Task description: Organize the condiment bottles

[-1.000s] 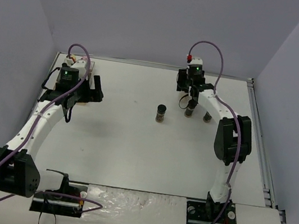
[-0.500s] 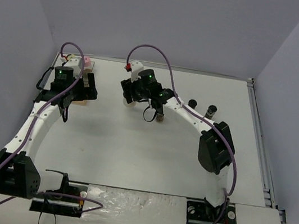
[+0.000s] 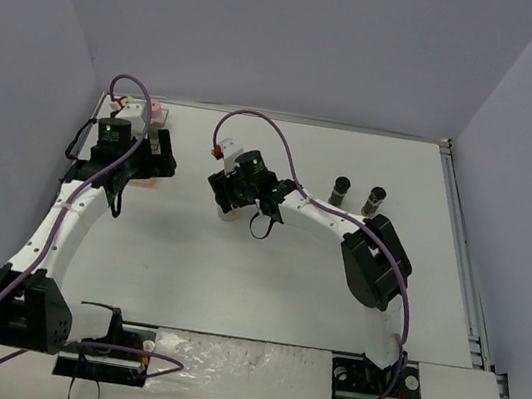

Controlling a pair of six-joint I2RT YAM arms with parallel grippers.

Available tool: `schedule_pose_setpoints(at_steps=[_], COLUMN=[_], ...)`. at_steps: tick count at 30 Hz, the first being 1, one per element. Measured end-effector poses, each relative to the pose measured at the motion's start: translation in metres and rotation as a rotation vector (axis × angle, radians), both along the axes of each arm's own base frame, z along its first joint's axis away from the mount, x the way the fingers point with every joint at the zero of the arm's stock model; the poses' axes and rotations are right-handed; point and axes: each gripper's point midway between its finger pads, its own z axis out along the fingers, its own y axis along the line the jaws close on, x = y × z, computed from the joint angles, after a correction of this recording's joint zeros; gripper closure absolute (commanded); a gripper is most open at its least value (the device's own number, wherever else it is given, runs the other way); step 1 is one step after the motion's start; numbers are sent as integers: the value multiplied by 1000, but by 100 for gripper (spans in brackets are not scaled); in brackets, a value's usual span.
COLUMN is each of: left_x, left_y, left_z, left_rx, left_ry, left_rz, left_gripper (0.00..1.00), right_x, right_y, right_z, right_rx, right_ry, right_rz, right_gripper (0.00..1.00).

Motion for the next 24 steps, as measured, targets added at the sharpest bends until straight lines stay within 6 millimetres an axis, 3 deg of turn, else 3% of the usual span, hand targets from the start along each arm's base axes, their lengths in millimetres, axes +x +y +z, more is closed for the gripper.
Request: schedule_pose_setpoints(at_steps=[7,15,19,24], left_x=[0,2,-1,-6], left_y=[-6,-20,-36,-68], left_z=[-2,5,9,10], left_rx=[-23,-55,-75,-62], left_ry=[-4,-40,-58,-78], left_rz=[-28,-84,-147,-251], left_gripper=[3,3,3,3], right_x=[1,-7,-19,-41], right_y=[2,-6,-21,-61], right_z=[-4,-6,25,103], right_rx=[18,15,36,130], right_ry=[-15,-14,-40,-159], right_rz=[1,4,-1,-53], right_gripper=[27,1,0,0])
